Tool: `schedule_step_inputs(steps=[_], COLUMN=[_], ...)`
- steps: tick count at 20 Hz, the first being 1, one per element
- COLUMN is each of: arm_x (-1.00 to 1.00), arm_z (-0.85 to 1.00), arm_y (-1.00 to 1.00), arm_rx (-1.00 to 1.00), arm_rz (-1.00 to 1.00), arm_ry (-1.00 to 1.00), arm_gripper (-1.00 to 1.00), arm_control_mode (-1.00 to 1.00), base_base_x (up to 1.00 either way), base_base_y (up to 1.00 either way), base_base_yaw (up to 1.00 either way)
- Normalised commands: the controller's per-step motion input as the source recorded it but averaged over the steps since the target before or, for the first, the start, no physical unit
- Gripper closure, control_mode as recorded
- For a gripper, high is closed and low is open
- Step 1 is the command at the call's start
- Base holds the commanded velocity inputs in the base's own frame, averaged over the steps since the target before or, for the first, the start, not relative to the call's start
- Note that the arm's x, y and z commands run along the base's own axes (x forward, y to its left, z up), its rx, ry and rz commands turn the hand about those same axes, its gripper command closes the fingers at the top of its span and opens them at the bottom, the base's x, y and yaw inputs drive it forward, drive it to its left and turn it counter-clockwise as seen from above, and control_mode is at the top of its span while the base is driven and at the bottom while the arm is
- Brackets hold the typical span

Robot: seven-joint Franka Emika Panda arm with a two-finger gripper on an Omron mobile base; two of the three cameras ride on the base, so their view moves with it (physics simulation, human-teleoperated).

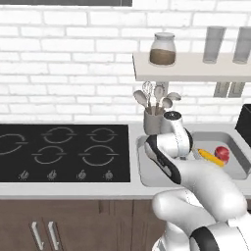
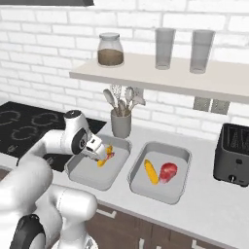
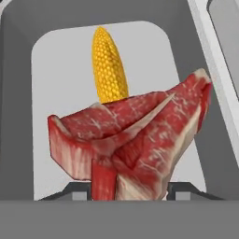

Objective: Place one corn and one steak in each tupperware on the nearby counter, to pack two identical lunches.

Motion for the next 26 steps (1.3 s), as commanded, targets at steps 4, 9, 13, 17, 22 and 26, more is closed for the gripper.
schedule_step_inputs(steps=[4, 9, 13, 17, 22, 26], arm_x=[0.51, 0.61, -0.53, -1.0, -0.97, -1.0], arm_z=[-0.59, -0.31, 0.0, 0.0, 0.13, 0.78], arm_y=[0.24, 0.1, 0.0, -0.02, -0.3, -0.7], arm_rx=[0.0, 0.0, 0.01, 0.03, 0.05, 0.12], arm_rz=[0.0, 0.0, 0.0, 0.0, 0.0, 0.0], arm_ry=[0.12, 0.04, 0.01, 0.0, -0.11, -0.47], arm_gripper=[-1.0, -1.0, -1.0, -1.0, -1.0, -1.0], arm_control_mode=[-1.0, -1.0, -1.0, -1.0, -1.0, -1.0], base_base_x=[0.0, 0.0, 0.0, 0.0, 0.0, 0.0], base_base_y=[0.0, 0.0, 0.0, 0.0, 0.0, 0.0], base_base_yaw=[0.0, 0.0, 0.0, 0.0, 0.0, 0.0])
